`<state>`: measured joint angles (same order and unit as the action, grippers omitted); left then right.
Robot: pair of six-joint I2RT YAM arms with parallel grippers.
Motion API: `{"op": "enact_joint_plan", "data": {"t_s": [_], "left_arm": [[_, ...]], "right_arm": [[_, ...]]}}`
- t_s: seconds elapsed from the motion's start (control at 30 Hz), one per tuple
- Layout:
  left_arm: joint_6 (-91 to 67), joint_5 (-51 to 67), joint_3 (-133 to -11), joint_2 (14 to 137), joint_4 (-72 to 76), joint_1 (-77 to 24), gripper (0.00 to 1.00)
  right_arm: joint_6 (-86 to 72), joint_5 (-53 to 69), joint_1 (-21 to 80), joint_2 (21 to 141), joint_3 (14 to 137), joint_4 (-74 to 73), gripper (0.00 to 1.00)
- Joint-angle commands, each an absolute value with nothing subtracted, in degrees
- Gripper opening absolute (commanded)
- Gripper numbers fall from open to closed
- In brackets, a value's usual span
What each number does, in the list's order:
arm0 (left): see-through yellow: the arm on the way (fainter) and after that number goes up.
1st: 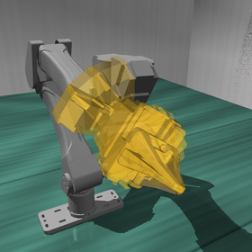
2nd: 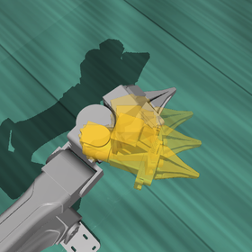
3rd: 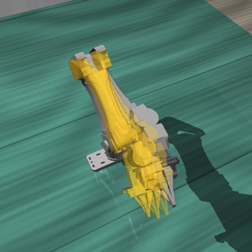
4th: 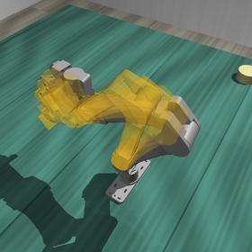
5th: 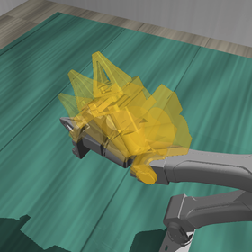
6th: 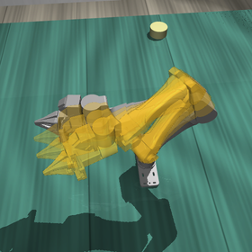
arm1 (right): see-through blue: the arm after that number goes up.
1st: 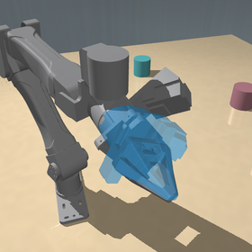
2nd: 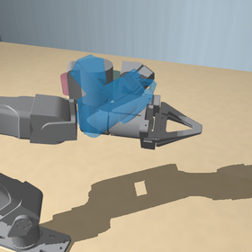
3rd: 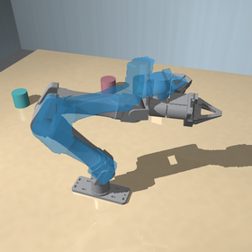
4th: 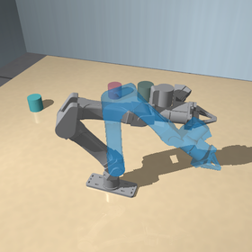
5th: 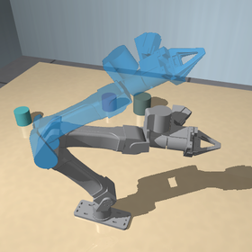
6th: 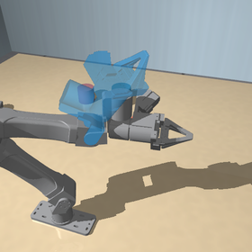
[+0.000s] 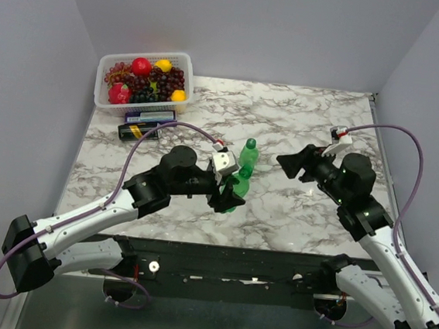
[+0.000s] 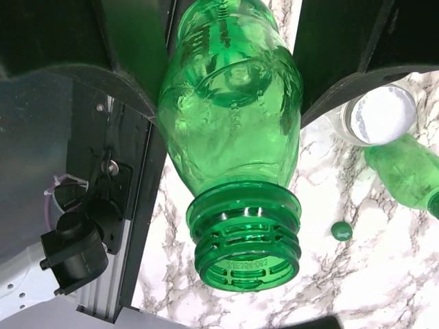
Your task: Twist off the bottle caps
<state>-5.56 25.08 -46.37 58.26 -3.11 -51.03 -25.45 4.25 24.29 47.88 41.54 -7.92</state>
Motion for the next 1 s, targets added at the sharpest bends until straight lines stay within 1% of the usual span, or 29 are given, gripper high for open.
{"op": "enact_joint_plan", "data": {"t_s": [0.0, 0.07, 0.13, 0.2, 0.43, 0.5, 0.7, 0.97], "left_arm": [[-5.18, 25.84, -47.63, 59.50, -2.64, -51.85, 0.02], [-5.10, 25.93, -47.72, 60.03, -2.90, -51.94, 0.02], [-4.92, 25.84, -47.99, 60.55, -3.51, -52.20, 0.02], [-4.57, 25.93, -48.16, 60.82, -3.78, -52.21, 0.02], [-4.31, 25.93, -48.43, 61.79, -4.39, -52.73, 0.02], [-4.04, 25.58, -48.34, 61.44, -4.31, -52.82, 0.02], [-3.78, 24.87, -48.34, 60.82, -4.48, -53.00, 0.01], [-3.69, 24.70, -48.34, 61.17, -4.66, -53.00, 0.01]], "right_arm": [[-26.54, 33.41, 24.61, 45.61, 47.89, -12.22, 0.72], [-27.86, 37.08, 24.87, 45.79, 49.47, -11.60, 0.72], [-27.25, 37.71, 26.27, 45.88, 51.85, -11.77, 0.72], [-25.93, 36.66, 27.68, 47.27, 54.65, -13.96, 0.72], [-21.63, 27.88, 38.13, 52.81, 59.32, -18.98, 0.71], [-21.01, 24.02, 39.11, 53.61, 59.68, -20.73, 0.71], [-20.04, 21.19, 39.99, 54.14, 58.63, -21.44, 0.70], [-19.69, 24.08, 42.19, 55.98, 57.75, -20.13, 0.67]]}}
